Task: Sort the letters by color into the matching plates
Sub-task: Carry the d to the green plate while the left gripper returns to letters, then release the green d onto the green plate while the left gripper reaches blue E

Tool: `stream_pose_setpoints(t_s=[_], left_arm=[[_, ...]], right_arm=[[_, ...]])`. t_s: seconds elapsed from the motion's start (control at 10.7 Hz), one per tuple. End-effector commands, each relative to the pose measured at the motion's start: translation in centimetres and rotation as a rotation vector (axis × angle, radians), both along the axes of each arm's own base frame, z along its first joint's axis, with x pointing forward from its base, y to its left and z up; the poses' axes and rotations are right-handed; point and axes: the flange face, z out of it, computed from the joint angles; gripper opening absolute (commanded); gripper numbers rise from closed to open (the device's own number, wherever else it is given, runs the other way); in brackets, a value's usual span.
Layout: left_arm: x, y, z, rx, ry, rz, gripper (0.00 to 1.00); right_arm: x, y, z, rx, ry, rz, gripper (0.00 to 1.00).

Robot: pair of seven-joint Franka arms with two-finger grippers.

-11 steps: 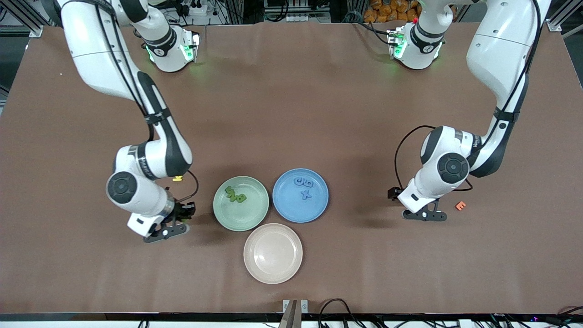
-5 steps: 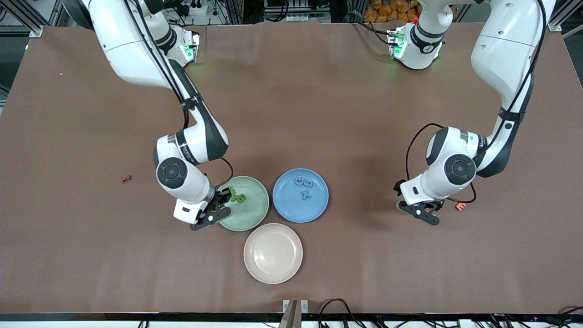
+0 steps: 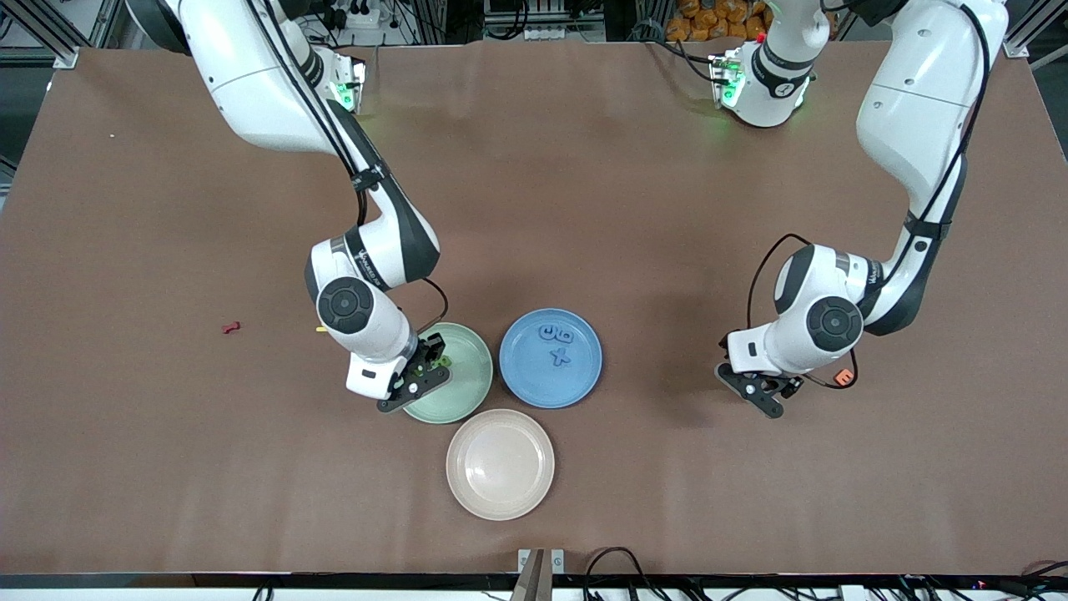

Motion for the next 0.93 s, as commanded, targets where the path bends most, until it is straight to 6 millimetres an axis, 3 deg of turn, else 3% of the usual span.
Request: stream_pose_setpoints(t_s=[0.0, 0.19, 0.37, 0.47, 0.65, 0.84], left_arm=[[1.0, 0.3, -1.3, 0.004, 0.003, -0.034, 1.00], [1.1, 0.6, -1.4, 0.002, 0.004, -0.024, 1.00], [1.6, 3.4, -1.2, 0.009, -0.001, 0.006, 1.00], [1.8, 4.4, -1.0, 0.010, -0.002, 0.011, 1.00], [1.7, 4.5, -1.2, 0.009, 0.001, 0.006, 1.00], [1.5, 4.5, -1.5, 0.009, 0.009, 0.019, 1.00]], right_arm=[[0.0, 0.3, 0.4, -0.007, -0.001, 0.020, 1.00], [0.3, -0.1, 0.8, -0.008, -0.010, 0.017, 1.00], [1.1, -1.2, 1.8, -0.016, -0.007, 0.032, 1.00], [2.1, -3.5, 2.5, -0.025, 0.017, 0.029, 1.00], [3.9, -7.3, 4.0, -0.030, 0.038, 0.039, 1.00], [5.5, -12.8, 4.8, -0.038, 0.070, 0.044, 1.00]])
